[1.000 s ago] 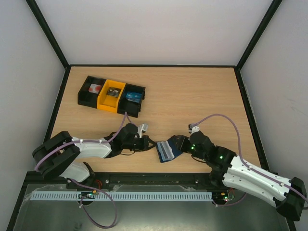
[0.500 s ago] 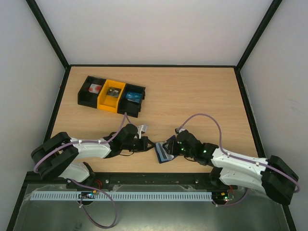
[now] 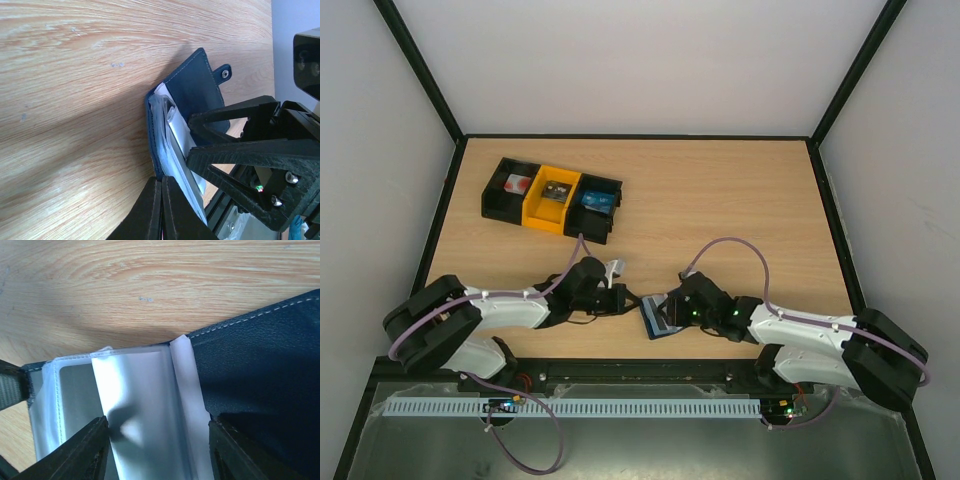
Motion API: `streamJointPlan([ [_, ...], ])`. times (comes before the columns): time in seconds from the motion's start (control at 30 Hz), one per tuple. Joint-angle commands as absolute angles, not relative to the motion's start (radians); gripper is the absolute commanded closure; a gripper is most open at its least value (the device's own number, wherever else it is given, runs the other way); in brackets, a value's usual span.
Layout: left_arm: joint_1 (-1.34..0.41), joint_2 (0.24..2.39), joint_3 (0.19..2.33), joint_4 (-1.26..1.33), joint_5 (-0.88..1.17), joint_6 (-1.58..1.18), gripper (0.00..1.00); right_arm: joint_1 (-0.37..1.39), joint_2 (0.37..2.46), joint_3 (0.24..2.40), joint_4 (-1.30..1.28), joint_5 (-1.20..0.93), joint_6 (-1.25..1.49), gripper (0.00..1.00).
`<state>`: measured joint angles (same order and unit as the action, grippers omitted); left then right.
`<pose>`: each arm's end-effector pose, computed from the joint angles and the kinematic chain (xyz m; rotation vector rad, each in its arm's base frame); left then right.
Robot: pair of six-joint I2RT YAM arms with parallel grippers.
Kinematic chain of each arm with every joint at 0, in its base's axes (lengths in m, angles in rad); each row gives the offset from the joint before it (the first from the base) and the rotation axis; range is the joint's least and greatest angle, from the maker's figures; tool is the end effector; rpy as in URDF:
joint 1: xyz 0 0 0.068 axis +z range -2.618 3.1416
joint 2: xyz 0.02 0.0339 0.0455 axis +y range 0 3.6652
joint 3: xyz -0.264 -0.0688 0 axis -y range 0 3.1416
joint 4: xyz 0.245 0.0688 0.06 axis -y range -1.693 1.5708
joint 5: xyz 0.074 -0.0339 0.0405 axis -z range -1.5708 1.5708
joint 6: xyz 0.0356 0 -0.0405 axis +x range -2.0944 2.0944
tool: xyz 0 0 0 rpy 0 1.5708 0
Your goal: Take the credit cards out of the card holder
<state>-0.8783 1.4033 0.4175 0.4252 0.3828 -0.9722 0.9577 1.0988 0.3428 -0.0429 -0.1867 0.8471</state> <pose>0.1506 -0.2024 0.1458 0.1481 2.4741 -1.3758 0.1070 0.1636 0.1461 -0.2451 2.6192 0.9908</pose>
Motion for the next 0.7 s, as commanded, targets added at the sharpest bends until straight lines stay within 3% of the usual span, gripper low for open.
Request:
streamJointPlan([
  [0.0,-0.857,1.373,0.409,0.395,0.389,-0.943,0.97,0.967,1.119,0.331,-0.065,-0.15,0.814,0.45],
  [0.17,-0.845,1.355,0.403,0.371,0.381,-0.923,0.97,0.968,1.118,0.344,-0.115,-0.116,0.8,0.46],
  [0.4,-0.816,1.333,0.397,0.299,0.35,-0.874,0.97,0.968,1.103,0.362,-0.233,0.041,0.848,0.68],
  [0.67,-0.795,1.347,0.394,0.28,0.348,-0.842,0.97,0.969,1.035,0.343,-0.272,0.105,0.907,0.78],
])
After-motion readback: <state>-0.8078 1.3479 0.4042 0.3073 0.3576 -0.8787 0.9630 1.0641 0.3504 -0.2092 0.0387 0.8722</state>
